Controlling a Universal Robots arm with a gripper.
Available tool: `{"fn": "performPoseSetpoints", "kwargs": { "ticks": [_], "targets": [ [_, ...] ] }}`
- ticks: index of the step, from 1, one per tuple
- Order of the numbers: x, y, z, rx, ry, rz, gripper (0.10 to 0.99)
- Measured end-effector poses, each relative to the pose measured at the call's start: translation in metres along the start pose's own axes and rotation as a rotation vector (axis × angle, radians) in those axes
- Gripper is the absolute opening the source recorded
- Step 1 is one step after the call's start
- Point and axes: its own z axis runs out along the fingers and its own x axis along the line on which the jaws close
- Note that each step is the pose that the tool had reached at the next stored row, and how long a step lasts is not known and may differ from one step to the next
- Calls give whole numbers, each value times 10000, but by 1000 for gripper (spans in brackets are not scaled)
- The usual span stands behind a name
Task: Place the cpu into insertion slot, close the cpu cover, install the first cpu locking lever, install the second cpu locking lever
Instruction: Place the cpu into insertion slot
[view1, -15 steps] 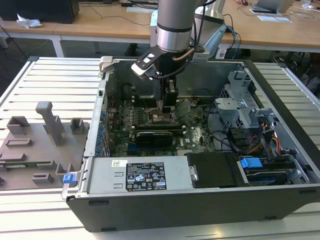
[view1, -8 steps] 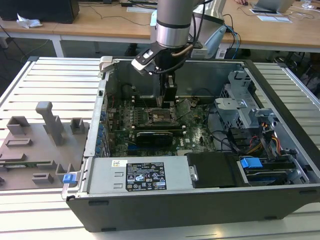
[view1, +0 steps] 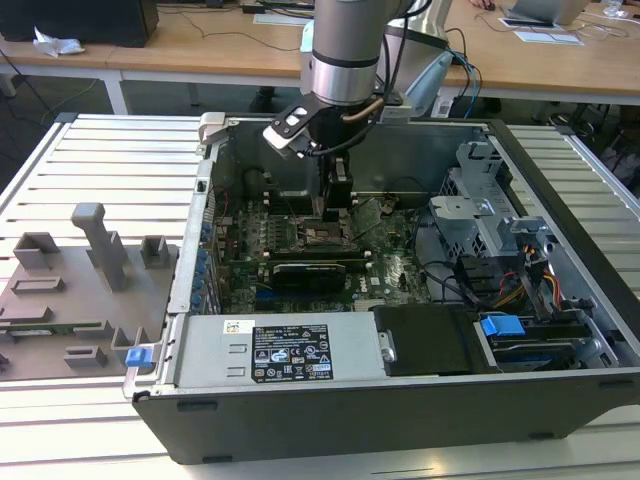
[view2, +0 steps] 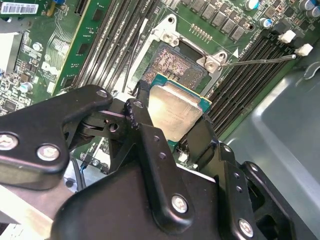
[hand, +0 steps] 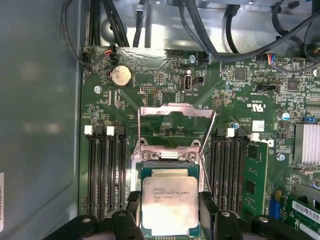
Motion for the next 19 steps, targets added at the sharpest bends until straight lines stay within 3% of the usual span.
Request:
{"fn": "performPoseSetpoints", "kwargs": {
  "ticks": [6, 15, 19],
  "targets": [
    [2, 0, 45, 0, 0, 0, 545],
    [8, -20, 170, 0, 0, 0, 545],
    [-55, -55, 235, 0, 0, 0, 545]
  ]
}}
